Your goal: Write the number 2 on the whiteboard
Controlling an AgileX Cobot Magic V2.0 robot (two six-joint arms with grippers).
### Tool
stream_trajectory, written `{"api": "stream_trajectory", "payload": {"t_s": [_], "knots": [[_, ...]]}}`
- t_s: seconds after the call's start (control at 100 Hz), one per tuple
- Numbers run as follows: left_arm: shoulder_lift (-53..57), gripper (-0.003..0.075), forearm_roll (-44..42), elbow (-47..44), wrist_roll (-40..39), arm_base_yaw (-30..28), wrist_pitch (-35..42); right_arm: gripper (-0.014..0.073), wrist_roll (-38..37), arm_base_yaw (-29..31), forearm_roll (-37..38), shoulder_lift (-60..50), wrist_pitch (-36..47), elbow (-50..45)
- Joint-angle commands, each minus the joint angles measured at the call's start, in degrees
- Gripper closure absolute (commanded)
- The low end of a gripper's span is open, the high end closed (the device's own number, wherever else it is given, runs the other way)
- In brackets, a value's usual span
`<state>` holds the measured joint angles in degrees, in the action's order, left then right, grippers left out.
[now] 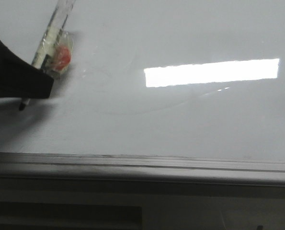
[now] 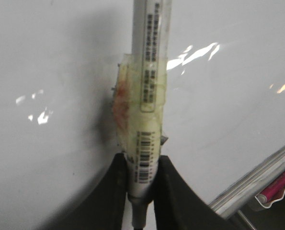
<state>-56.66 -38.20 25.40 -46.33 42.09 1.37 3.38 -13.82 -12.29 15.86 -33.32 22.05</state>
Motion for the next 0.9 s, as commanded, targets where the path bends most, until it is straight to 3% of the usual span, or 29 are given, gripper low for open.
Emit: {"api": "stream_trajectory", "payload": {"t_s": [0.0,0.16,0.35,0.41,0.72,0.89], "knots": [[3.38,0.0739,-5.35,1.55,-0.26,0.1,5.52,0.0664,2.89,-5.51,-1.4,1.01,4.02,3.0],[7.01,0.0739,-21.5,0.07,-0.26,0.1,11.82,0.0608,6.03,-14.44,-1.4,1.28,9.15,4.95],[7.1,0.0739,-39.13,-1.75,-0.26,0.1,17.34,0.0295,6.16,-21.94,-1.86,7.6,9.09,7.64],[6.71,0.0739,-41.19,-1.75,-0.26,0.1,17.34,0.0248,7.42,-25.21,-1.86,10.89,9.09,8.38],[6.34,0.0739,-44.51,-1.75,-0.26,0.1,17.23,0.0249,11.88,-43.21,-0.62,28.69,21.46,14.11],[6.34,0.0739,-44.95,-1.75,-0.26,0.1,18.96,0.0249,11.88,-45.52,-0.05,35.78,28.46,17.3]]}}
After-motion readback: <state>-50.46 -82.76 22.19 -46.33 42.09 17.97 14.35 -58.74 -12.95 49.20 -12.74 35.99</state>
